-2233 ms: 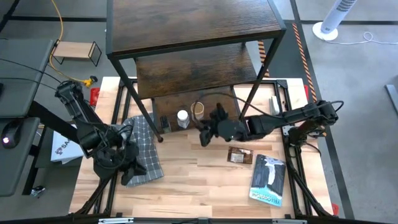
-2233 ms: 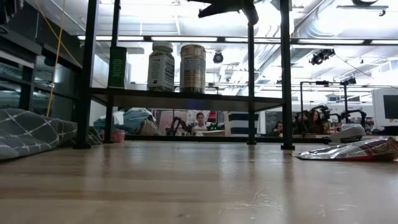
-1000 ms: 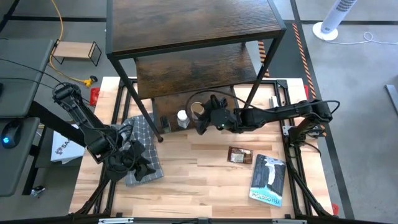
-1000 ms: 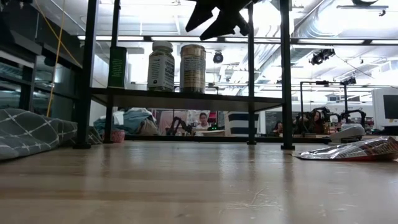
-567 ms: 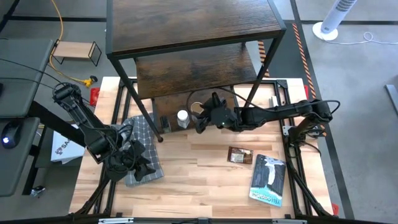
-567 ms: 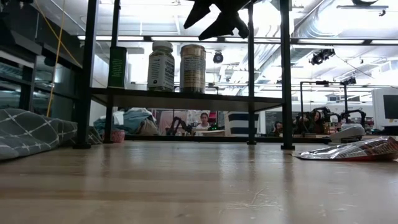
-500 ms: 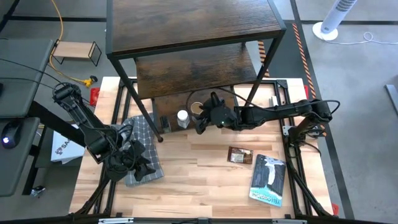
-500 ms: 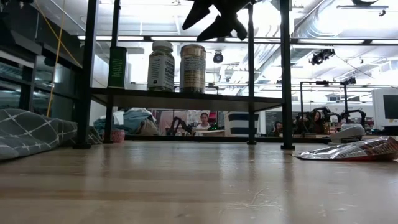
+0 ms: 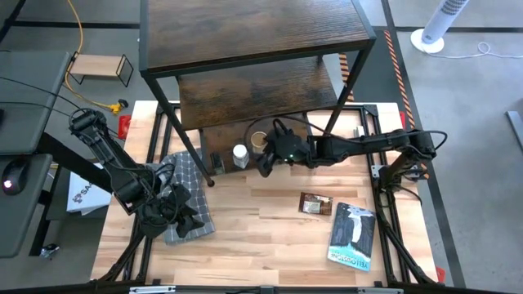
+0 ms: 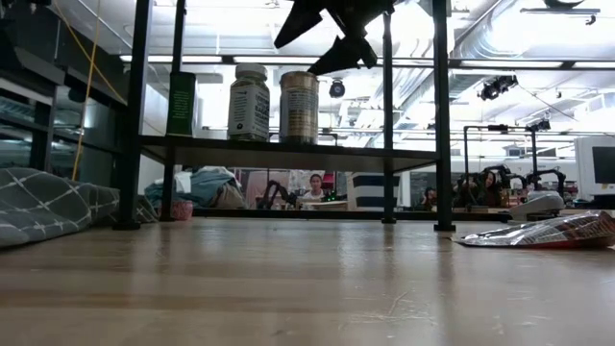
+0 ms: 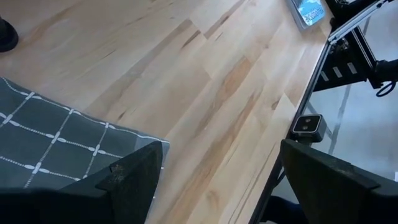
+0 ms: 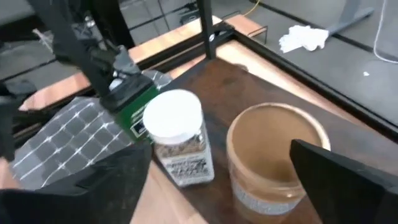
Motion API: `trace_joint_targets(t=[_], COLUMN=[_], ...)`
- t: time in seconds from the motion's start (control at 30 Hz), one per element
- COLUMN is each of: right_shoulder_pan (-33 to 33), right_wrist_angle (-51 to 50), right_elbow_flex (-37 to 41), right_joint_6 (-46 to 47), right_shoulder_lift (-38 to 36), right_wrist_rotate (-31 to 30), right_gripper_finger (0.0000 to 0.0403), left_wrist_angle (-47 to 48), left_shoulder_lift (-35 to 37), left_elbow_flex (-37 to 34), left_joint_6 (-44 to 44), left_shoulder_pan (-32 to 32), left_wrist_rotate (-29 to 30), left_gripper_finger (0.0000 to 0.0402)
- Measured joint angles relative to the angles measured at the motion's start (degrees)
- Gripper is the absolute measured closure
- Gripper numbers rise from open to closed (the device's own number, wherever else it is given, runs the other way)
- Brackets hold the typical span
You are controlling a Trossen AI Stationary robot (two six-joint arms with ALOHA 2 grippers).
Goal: Shelf spices
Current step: Remove the gold seasoning bottle from the shelf
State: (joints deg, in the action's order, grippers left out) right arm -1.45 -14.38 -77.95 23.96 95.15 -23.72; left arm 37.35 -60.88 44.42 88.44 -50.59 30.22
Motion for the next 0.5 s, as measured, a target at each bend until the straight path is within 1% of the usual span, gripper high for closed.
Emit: trace_joint_targets(t=[0.07, 0.17, 0.23, 0.33, 0.5], right_shoulder_pan=[0.1, 0.1, -0.1, -0.2, 0.2], right_wrist_angle=[0.5, 0.5, 0.8, 1.8, 0.5], right_elbow_flex=[0.0, 0.0, 0.0, 0.0, 0.0], right_joint_6=[0.6, 1.8, -1.0, -4.6, -7.6], right_shoulder_lift=[0.0, 0.0, 0.0, 0.0, 0.0], right_wrist_rotate=[0.0, 0.5, 1.5, 1.1, -5.8], right_gripper_finger=[0.0008, 0.0006, 0.0006, 0.0006, 0.0006], left_wrist_angle=[0.0, 0.1, 0.1, 0.2, 0.2], left_shoulder_lift=[0.0, 0.0, 0.0, 0.0, 0.0], left_elbow_flex=[0.0, 0.0, 0.0, 0.0, 0.0], left_joint_6=[0.7, 1.0, 1.3, 1.4, 1.5], left_shoulder_pan=[0.0, 0.0, 0.0, 0.0, 0.0], left_wrist_rotate=[0.0, 0.0, 0.0, 0.0, 0.3], left_gripper_finger=[0.008, 0.008, 0.008, 0.008, 0.008])
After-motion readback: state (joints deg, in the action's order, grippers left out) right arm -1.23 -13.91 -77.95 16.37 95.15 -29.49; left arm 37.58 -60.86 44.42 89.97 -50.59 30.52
